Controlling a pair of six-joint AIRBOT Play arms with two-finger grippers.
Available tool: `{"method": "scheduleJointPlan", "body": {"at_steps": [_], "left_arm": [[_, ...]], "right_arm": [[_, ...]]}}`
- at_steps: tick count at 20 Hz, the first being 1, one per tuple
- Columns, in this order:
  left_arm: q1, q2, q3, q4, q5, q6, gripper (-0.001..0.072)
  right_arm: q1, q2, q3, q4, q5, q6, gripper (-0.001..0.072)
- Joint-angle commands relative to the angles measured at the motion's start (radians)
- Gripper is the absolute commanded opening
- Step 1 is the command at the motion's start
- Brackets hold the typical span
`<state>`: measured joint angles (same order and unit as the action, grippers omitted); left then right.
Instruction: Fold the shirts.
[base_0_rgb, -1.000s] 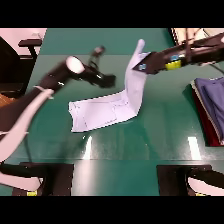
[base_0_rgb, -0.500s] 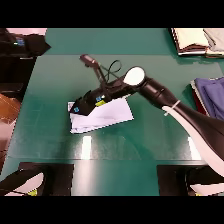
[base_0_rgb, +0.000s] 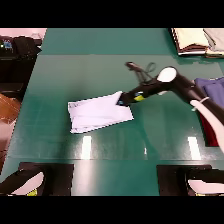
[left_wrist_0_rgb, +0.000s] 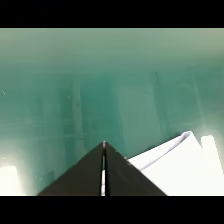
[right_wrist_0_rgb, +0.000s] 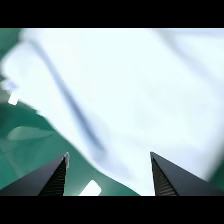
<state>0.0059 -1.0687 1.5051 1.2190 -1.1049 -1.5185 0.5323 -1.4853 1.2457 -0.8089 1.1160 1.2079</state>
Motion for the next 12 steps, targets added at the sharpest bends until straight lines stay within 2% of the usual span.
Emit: {"method": "scheduleJointPlan", "body": {"at_steps": [1, 8, 12], "left_arm": [[0.001, 0.002, 0.0, -0.031, -0.004, 0.0, 0.0025], [-0.001, 0.002, 0.0, -0.045, -0.004, 0.001, 0.0025], [-0.001, 0.002, 0.0, -0.046, -0.005, 0.001, 0.0025]], "right_arm": [[-0.187, 0.017, -0.126, -0.003, 0.013, 0.034, 0.0576], [-0.162, -0.185, -0.126, 0.204, 0.003, 0.012, 0.0576], [-0.058, -0.286, -0.005, 0.215, -0.002, 0.011, 0.0573]]}}
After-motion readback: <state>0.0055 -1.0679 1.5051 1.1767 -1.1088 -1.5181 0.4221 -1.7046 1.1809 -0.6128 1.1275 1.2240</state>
